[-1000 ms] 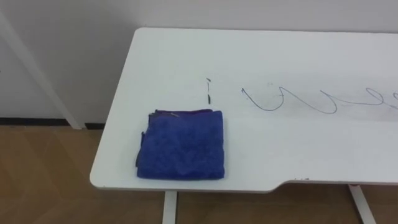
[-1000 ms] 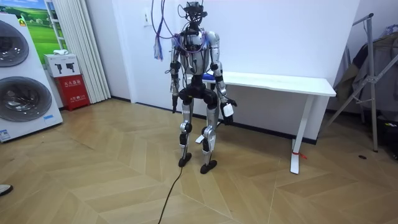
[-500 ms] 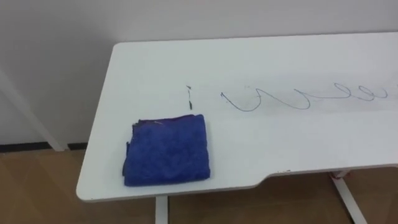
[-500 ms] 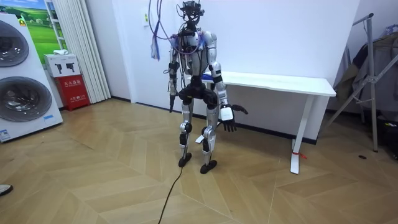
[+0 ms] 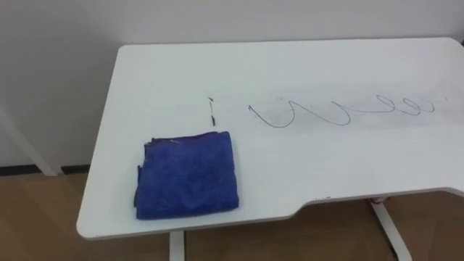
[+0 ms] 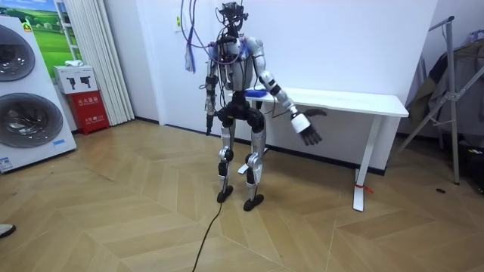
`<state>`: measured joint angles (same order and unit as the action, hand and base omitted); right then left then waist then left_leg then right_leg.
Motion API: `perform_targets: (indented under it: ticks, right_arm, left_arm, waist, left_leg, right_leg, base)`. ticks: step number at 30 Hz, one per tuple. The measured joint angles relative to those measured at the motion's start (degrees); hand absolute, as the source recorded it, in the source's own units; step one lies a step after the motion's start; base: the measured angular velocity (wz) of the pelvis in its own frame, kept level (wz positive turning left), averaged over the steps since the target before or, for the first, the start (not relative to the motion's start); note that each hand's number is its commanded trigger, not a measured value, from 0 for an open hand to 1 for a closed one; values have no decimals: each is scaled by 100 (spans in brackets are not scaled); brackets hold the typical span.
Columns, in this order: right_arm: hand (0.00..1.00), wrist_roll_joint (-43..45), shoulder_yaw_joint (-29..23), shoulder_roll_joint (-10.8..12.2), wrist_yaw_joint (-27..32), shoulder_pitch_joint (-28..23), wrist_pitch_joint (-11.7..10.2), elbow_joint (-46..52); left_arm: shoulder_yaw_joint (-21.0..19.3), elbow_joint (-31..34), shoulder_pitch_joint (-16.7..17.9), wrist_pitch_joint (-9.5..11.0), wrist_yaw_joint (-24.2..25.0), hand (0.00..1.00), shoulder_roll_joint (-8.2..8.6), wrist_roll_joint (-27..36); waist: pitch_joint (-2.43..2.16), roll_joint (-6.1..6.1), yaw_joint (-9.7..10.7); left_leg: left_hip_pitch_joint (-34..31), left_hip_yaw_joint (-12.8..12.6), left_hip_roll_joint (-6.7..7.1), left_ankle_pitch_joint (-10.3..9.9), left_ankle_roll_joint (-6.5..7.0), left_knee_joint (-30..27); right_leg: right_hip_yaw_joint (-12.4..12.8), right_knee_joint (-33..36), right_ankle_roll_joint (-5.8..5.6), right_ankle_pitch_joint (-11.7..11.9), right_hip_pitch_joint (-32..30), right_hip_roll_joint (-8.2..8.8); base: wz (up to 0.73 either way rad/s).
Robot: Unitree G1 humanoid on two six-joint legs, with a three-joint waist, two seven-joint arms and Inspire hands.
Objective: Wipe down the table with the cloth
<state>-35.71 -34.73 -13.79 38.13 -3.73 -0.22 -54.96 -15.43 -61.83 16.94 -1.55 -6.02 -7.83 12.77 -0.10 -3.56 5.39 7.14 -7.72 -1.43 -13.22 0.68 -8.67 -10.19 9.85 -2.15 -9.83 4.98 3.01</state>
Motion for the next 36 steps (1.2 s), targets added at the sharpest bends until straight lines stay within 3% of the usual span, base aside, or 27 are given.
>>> perform_targets:
  ticks: [7, 16, 22, 27, 31, 36]
  right_arm:
    - [0, 2016, 645, -9, 711, 104, -177, 2462]
    - [0, 4566, 1379, -28, 828, 109, -423, 4733]
    - [0, 5515, 1618, -118, 586, 146, -553, 5342]
    - [0, 6342, 2110, -203, 378, 382, -569, 5706]
    - [0, 6566, 2575, -409, 44, 384, -632, 6124]
    - [0, 6968, 2939, -492, -346, 388, -803, 6271]
  left_arm:
    - [211, 7, -100, 11, -18, 0, -46, -5]
    - [457, -2, -109, 196, -127, 0, -47, -4]
    - [486, -28, -100, 204, -120, 0, -48, -7]
    - [685, -14, -98, 222, -114, 0, -94, -8]
    - [825, -8, -122, 318, -89, 0, -97, -7]
    - [894, -16, -160, 400, 96, 0, -183, -15]
  waist:
    - [33, 29, -264]
    - [32, -20, -460]
    - [22, -141, -591]
    - [28, -122, -617]
    - [25, -86, -755]
    - [50, -154, -862]
  left_leg:
    - [-60, -51, 0, 2, -1, -14]
    - [-94, 7, -6, 6, -1, -19]
    - [-67, 22, -6, 6, -1, -20]
    - [-101, 43, -9, 6, -1, -56]
    - [-106, 94, -8, 6, -2, -60]
    - [-148, 198, -16, 6, -2, -64]
  right_leg:
    - [43, 2, 1, 1, -107, -3]
    - [-29, 1, 1, 1, -106, 3]
    - [-90, -5, 1, 1, -78, 8]
    - [-128, 0, 2, 2, -85, 12]
    - [-153, 5, 4, 3, -68, 12]
    - [-247, -23, 4, 3, -24, 4]
  base:
    - [-3]
    - [4]
    - [0]
    - [1]
    - [5]
    - [11]
